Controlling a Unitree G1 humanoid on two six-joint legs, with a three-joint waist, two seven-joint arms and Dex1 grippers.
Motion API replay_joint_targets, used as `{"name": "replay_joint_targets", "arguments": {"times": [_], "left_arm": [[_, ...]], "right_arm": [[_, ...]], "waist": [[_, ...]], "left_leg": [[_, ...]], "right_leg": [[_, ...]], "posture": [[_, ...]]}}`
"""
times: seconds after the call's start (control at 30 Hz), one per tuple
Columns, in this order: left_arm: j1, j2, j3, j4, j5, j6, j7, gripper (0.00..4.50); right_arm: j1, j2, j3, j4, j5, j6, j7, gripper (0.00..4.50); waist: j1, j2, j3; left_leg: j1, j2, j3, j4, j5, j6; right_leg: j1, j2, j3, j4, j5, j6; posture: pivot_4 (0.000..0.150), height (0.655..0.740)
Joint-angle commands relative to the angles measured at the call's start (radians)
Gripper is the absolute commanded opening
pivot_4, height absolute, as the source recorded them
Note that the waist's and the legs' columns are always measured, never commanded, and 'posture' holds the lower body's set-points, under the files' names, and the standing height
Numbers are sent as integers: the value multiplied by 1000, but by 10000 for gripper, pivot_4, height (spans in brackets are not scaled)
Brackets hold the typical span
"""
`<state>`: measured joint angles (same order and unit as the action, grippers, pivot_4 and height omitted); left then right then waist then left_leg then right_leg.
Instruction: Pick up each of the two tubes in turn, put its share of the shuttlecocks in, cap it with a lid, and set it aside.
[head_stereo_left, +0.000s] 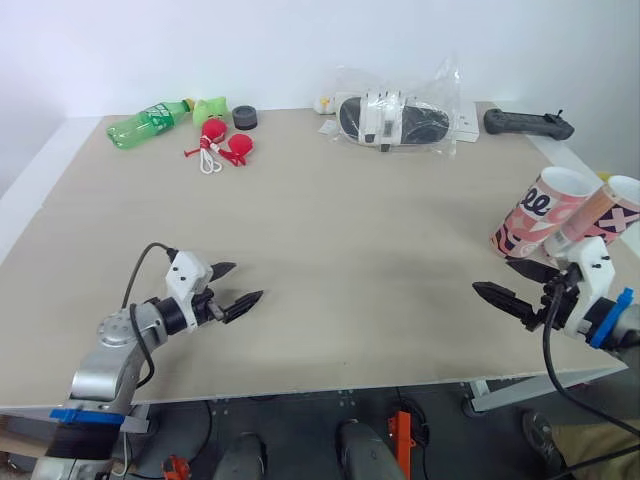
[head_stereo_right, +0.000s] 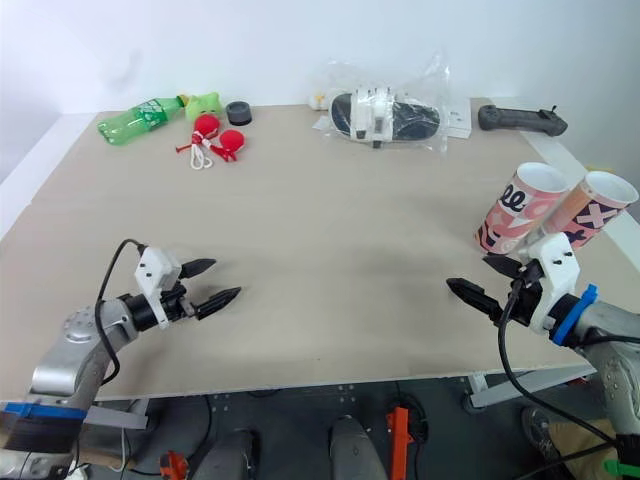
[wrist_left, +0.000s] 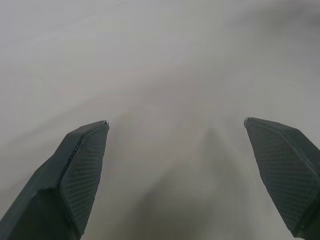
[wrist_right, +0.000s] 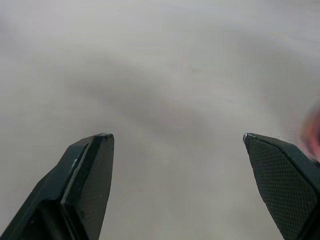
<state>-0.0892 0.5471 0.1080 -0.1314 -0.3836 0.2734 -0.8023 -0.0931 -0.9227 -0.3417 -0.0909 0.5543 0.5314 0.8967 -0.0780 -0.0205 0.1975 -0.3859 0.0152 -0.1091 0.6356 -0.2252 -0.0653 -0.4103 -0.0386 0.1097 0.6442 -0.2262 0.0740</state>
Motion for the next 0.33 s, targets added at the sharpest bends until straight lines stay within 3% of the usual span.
{"name": "replay_joint_targets", "arguments": {"times": [0.03,0.33], "left_arm": [[75,41,89,-95,-26,11,19,45000],[72,43,105,-129,-40,37,47,45000]], "right_arm": [[-82,-14,65,29,-17,7,52,44304],[-143,44,116,95,-65,-29,53,44304]], "waist": [[1,-1,1],[24,-2,1]], "left_leg": [[0,1,0,0,0,0],[-2,0,0,0,0,-1]], "right_leg": [[-1,1,0,0,0,0],[-1,-1,-1,-1,0,3]], "posture": [[1500,7400],[1500,7400]]}}
